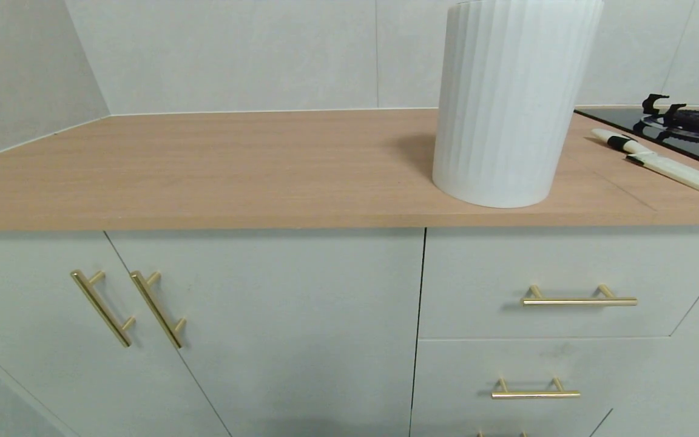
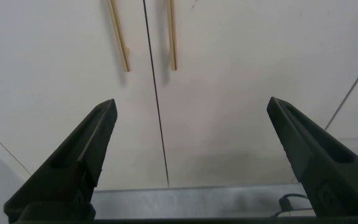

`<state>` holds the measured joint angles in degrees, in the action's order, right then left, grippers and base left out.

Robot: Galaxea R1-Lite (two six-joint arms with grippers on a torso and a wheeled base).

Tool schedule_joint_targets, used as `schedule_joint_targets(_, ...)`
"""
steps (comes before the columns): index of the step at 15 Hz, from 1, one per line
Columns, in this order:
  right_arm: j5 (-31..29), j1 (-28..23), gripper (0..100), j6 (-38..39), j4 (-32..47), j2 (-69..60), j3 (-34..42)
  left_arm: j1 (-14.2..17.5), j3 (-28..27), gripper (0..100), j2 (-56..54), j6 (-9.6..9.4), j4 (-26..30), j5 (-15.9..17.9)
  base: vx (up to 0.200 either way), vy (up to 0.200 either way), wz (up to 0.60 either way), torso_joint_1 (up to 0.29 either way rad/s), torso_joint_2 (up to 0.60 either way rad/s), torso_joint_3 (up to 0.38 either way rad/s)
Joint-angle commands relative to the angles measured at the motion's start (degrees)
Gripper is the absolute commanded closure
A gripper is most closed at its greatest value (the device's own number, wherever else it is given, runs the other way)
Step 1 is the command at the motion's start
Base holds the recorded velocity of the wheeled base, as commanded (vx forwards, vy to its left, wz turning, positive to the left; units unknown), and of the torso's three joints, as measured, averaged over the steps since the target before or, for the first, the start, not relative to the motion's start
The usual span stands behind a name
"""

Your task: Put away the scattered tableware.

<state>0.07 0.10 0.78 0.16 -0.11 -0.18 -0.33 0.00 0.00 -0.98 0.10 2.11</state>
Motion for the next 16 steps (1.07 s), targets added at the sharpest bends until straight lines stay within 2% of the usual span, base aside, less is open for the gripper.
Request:
schedule_joint_targets(1,0.0,0.0,0,-0.1,0.0,0.1,0.0,0.0,0.0,0,0.1,0.01,0.0,0.0,0.0,-0.2,0.0,0.002,0.01,0.007)
schedule_joint_targets(9,0.0,0.0,0,-0.1,-0.1,0.1,0.1,0.0,0.0,0,0.1,0.01,0.0,0.0,0.0,-0.2,0.0,0.003,0.0,0.001)
schedule_joint_targets(16,0.0,0.0,0,-0.2,-0.1,0.1,0.1,0.0,0.0,0,0.1,0.1,0.0,0.0,0.0,0.0,0.0,0.0,0.0,0.0)
